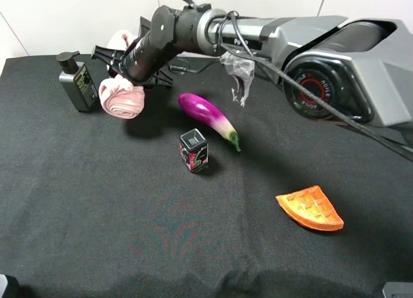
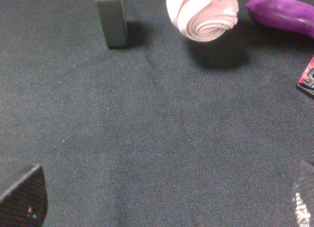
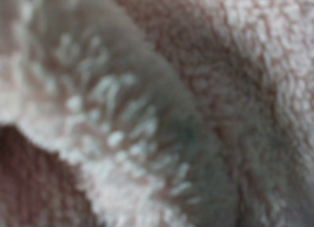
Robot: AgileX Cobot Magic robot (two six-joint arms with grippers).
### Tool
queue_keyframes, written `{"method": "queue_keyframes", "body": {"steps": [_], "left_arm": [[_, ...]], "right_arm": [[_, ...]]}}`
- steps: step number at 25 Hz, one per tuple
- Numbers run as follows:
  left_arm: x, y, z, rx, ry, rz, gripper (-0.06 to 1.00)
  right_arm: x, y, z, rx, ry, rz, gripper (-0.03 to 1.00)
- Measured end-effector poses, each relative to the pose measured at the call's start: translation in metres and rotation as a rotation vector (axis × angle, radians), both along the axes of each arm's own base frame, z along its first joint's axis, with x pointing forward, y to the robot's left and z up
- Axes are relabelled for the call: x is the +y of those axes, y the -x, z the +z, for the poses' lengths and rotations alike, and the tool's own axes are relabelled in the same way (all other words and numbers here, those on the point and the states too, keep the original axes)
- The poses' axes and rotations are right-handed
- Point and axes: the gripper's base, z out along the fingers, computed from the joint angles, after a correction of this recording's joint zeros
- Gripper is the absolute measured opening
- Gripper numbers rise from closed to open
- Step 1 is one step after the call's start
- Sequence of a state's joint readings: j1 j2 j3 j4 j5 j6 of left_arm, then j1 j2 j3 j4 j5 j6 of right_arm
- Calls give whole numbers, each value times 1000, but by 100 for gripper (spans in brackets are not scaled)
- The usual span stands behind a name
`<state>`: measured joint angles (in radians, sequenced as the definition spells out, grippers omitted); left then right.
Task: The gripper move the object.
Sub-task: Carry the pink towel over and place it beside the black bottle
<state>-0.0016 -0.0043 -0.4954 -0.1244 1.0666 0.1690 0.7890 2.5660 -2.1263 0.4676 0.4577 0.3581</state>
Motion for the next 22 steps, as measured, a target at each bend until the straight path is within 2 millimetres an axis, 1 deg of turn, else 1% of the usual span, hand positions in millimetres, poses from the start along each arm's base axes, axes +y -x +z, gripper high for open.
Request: {"method": "queue_keyframes", "body": {"steps": [4, 20, 22], "left_arm": [[0, 0, 0, 0, 0, 0, 100], [0, 0, 0, 0, 0, 0, 100], [0, 0, 0, 0, 0, 0, 100]], "right_arm": [[5, 2, -2, -16, -14, -3, 35], [5, 1, 0, -36, -27, -13, 35], [5, 1, 0, -36, -27, -13, 41]]}}
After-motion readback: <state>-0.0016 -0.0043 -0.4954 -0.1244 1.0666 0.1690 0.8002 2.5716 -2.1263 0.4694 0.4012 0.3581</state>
